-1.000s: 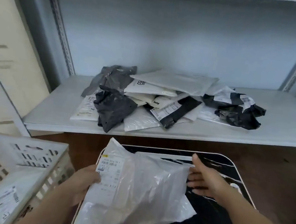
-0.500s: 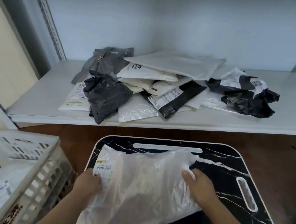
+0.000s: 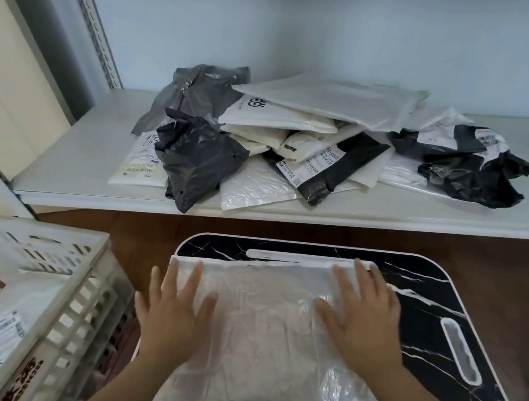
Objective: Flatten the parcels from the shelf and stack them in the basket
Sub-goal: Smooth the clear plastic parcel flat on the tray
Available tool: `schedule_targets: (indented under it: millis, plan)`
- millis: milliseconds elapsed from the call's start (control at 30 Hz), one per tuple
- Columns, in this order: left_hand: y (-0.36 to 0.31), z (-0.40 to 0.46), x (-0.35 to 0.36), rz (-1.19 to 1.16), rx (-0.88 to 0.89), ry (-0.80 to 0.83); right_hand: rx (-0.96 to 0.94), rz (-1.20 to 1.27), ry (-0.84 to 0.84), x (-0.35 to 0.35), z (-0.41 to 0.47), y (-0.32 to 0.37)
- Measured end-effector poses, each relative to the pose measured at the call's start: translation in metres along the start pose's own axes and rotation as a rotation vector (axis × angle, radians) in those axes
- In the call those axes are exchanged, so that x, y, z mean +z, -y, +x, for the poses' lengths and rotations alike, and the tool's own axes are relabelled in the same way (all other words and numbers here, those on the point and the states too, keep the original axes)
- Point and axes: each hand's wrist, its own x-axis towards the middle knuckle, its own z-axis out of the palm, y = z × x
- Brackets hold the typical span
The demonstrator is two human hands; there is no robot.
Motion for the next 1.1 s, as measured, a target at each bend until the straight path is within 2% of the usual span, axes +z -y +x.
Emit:
schedule_targets:
  millis: [100,200,333,433,1100]
  plan:
    - [-0.004,-0.005,0.022,0.12,0.175,0.073,-0.244,-0.122,0.092,0.028,0.003,0.028]
    - [-0.005,-0.013,0.04,0.189,0.287,0.066,-0.344,-0.191,0.139,0.052,-0.002,0.037]
    - [-0.005,-0.011,0.052,0.277,0.312,0.063,-0.312,-0.214,0.18,0.067,-0.003,0.036]
    - [-0.007,-0.008,0.053,0.277,0.327,0.017,-0.281,-0.215,0.182,0.069,0.0,0.037]
    - [-0.008,-0.005,0.053,0.267,0.337,0.047,-0.274,-0.237,0.197,0.075,0.0,0.04]
